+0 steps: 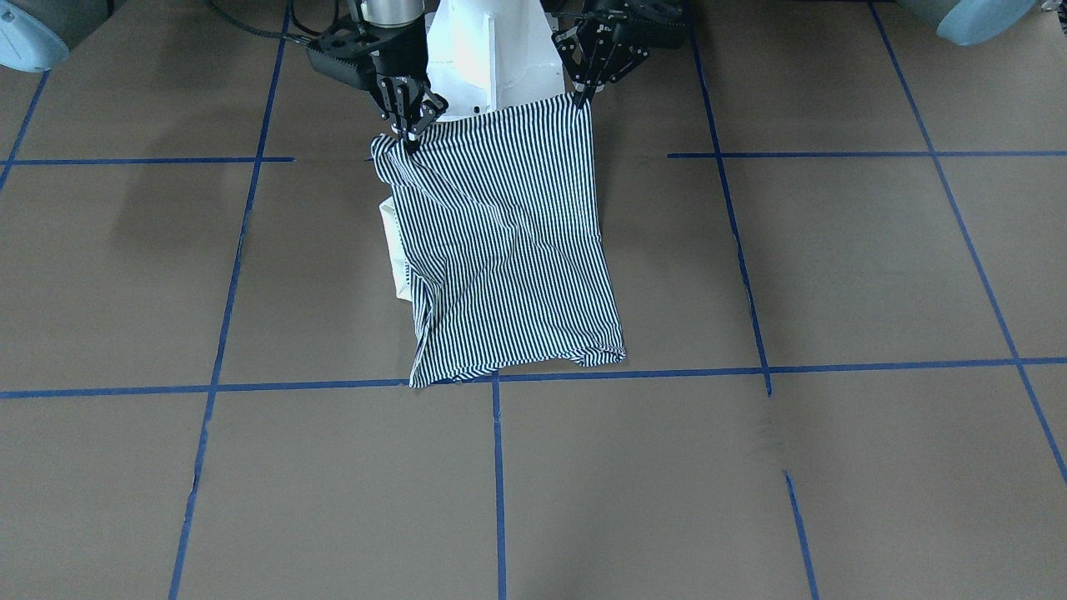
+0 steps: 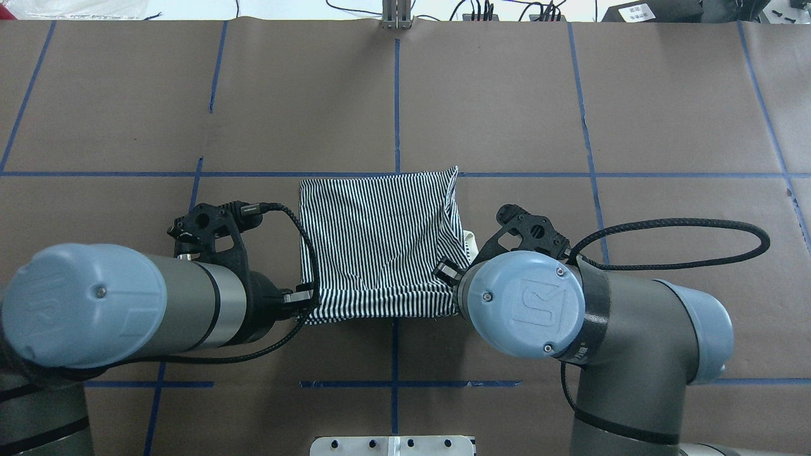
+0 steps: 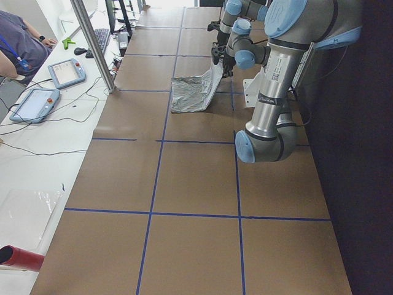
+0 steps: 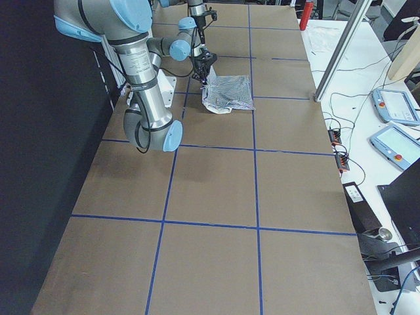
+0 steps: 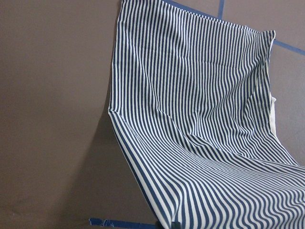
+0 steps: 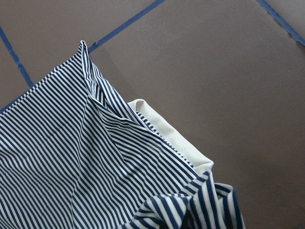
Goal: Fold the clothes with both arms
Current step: 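Lift the near edge with both grippers and fold it away from the robot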
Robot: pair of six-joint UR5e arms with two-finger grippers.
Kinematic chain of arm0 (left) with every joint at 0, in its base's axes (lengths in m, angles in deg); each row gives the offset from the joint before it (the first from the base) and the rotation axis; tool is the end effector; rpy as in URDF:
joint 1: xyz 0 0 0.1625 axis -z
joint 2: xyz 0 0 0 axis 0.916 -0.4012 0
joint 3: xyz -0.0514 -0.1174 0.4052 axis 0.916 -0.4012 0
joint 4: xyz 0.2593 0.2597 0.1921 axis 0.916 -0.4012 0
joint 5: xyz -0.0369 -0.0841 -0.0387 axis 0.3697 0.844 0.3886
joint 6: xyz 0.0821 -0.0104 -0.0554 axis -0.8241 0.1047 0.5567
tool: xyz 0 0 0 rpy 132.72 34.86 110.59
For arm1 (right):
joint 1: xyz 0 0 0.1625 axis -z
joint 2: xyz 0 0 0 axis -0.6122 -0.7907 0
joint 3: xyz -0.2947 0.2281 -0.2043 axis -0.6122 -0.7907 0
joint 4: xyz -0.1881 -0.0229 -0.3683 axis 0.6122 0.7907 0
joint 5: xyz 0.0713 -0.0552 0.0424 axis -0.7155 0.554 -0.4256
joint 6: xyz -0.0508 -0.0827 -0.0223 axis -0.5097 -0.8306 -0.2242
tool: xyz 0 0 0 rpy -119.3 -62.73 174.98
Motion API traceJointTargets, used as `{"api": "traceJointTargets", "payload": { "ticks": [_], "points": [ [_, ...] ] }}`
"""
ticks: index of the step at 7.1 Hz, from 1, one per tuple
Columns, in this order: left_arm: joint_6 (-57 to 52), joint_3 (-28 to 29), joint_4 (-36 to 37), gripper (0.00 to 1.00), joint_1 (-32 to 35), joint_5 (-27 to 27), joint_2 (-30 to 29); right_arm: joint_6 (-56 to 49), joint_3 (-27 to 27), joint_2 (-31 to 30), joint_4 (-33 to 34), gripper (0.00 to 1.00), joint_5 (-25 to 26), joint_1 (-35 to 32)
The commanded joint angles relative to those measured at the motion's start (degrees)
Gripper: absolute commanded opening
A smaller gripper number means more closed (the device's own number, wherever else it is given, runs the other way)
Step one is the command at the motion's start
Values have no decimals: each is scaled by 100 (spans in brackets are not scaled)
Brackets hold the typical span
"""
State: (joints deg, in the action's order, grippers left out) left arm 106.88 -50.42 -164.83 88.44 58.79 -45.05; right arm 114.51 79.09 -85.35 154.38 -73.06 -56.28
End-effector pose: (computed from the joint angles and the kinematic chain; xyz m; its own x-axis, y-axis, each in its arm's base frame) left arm 0.4096 -0.2990 0.1502 0.5074 -0.1731 -0.8441 0.2776 0.9602 -0.0301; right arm -0.4764 -0.3051 0.1670 0.4879 0.5722 0.6592 -0.5825 0.7759 -0.2423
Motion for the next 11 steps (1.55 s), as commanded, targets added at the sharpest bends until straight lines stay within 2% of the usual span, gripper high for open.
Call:
{"api": "traceJointTargets", "payload": {
  "ticks": [1,3,5,6,8,11],
  "points": [
    [-552,804,-245,0,662,28,-335,-207,-904,614,-257,0,-13,-509],
    [-966,1392,-728,0,1164,45,-388,-418,-1747,1090,-667,0,-31,-940],
    [-1116,2287,-1167,0,1367,37,-677,-550,-3099,1591,-1474,0,-49,-1239],
    [-1187,2736,-1614,0,1394,28,-669,-629,-3645,1671,-1949,0,-40,-1275],
    [-1196,3502,-2380,0,1394,19,-678,-700,-4089,1681,-2287,0,-31,-1285],
    [-1196,3874,-2655,0,1377,2,-678,-700,-4634,1681,-2752,0,-14,-1276]
  ]
}}
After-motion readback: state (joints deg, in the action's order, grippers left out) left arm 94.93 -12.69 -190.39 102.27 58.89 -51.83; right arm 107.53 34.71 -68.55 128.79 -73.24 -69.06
